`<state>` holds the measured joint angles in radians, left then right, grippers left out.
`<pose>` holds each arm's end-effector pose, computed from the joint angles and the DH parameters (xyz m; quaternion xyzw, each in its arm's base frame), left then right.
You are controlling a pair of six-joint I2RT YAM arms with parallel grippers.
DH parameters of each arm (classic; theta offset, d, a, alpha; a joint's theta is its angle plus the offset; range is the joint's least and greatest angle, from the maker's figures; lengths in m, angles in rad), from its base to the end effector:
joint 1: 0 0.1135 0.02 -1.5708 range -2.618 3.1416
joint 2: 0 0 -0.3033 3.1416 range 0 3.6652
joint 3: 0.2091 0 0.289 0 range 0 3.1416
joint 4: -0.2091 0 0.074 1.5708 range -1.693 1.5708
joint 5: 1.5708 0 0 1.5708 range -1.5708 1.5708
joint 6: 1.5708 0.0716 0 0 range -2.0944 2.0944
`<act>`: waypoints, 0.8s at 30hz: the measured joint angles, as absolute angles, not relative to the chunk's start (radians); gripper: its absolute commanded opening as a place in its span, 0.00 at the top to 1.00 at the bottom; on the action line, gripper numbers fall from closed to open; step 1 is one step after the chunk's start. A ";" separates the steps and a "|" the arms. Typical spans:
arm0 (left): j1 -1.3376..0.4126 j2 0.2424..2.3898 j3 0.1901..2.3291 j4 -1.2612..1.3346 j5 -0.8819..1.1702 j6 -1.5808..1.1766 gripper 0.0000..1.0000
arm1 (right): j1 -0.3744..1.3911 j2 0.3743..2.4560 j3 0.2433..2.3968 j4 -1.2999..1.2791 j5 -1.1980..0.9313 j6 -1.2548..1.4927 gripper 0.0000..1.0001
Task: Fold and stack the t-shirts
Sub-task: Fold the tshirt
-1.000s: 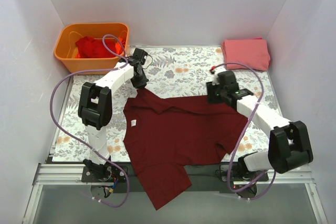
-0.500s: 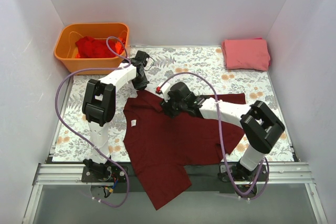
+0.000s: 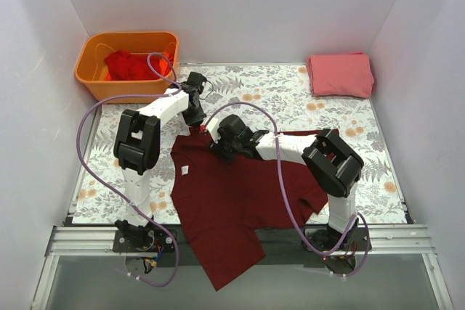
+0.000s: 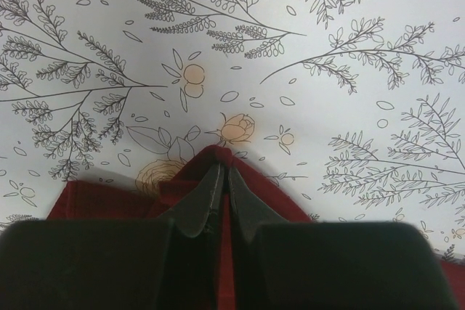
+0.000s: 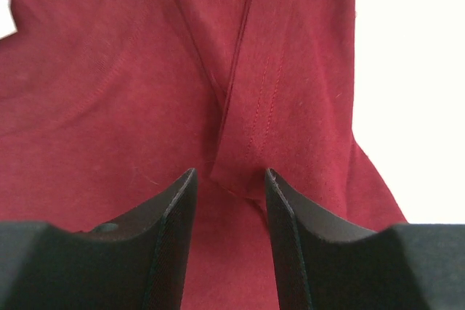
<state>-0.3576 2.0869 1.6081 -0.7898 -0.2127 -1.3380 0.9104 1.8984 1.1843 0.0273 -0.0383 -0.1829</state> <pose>0.4653 -0.1577 0.1628 -0.4769 0.8597 -0.0428 0.1777 0.2942 0.3832 0.1686 -0.4768 0.7678 0.1683 0.3935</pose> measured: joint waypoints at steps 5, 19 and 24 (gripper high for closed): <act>-0.358 2.087 1.608 -0.786 -0.210 -1.338 0.99 | 0.910 1.942 1.187 0.029 -0.031 -0.191 0.52; -0.358 2.086 1.597 -0.785 -0.202 -1.338 0.99 | 0.910 1.948 1.190 0.043 0.001 -0.208 0.86; -0.358 2.081 1.597 -0.797 -0.203 -1.338 0.99 | 0.910 1.933 1.190 0.027 -0.011 -0.207 0.86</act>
<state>-0.3576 2.0808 1.5974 -0.7975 -0.2028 -1.3380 0.9104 1.9327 1.1896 0.0273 -0.0113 -0.2066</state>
